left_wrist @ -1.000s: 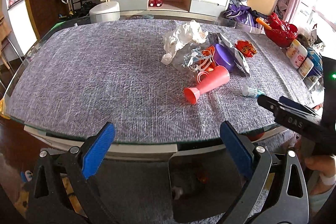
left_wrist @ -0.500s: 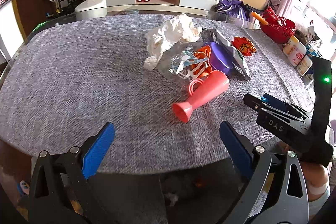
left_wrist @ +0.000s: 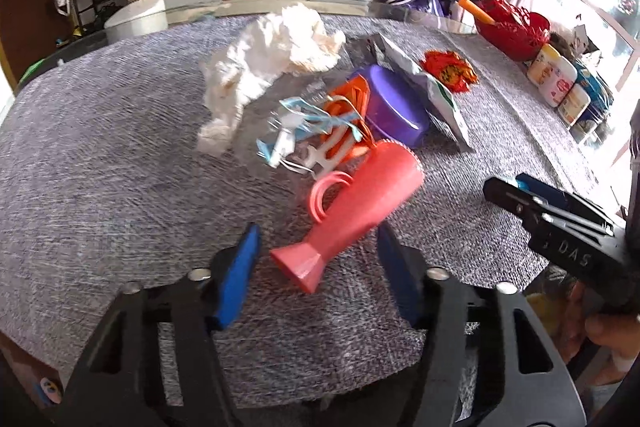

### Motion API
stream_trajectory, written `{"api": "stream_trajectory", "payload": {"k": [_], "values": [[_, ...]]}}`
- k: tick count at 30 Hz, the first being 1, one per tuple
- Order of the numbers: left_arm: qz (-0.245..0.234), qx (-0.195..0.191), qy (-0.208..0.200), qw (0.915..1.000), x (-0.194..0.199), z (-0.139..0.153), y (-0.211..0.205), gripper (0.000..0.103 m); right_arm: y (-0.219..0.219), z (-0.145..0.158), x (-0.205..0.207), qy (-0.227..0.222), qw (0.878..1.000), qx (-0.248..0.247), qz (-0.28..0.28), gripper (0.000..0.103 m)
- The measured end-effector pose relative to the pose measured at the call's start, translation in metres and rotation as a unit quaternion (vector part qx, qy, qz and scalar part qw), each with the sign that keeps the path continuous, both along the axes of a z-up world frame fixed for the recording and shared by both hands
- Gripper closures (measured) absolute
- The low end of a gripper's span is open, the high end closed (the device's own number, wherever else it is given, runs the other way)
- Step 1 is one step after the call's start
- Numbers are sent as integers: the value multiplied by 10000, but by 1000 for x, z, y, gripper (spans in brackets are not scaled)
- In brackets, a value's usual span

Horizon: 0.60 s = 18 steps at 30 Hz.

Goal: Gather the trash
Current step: 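Grasp the pink plastic horn with the left gripper while the right grasps the blue-capped tube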

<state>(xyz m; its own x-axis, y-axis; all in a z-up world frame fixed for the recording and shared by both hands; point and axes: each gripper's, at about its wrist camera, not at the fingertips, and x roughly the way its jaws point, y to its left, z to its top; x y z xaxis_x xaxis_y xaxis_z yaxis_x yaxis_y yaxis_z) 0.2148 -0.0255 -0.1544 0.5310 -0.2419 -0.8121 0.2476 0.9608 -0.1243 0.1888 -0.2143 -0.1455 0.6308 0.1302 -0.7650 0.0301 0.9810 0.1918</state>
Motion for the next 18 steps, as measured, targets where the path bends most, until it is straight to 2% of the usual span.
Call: {"api": "stream_trajectory", "payload": {"k": [3,4,6,18], "values": [[-3,242,-79,9997,-2,-2,-5,62,0,0,0,-9,10000,8,10,44],[0,261,-83,9996,-3,-1,-5,71,0,0,0,-9,10000,11,16,44],[0,146,-29,9999,-5,-1,-2,78,0,0,-1,3,10000,16,36,44],[-232,152,-153,9995,-46,15,-10,78,-2,15,-27,-113,9999,51,101,44]]}}
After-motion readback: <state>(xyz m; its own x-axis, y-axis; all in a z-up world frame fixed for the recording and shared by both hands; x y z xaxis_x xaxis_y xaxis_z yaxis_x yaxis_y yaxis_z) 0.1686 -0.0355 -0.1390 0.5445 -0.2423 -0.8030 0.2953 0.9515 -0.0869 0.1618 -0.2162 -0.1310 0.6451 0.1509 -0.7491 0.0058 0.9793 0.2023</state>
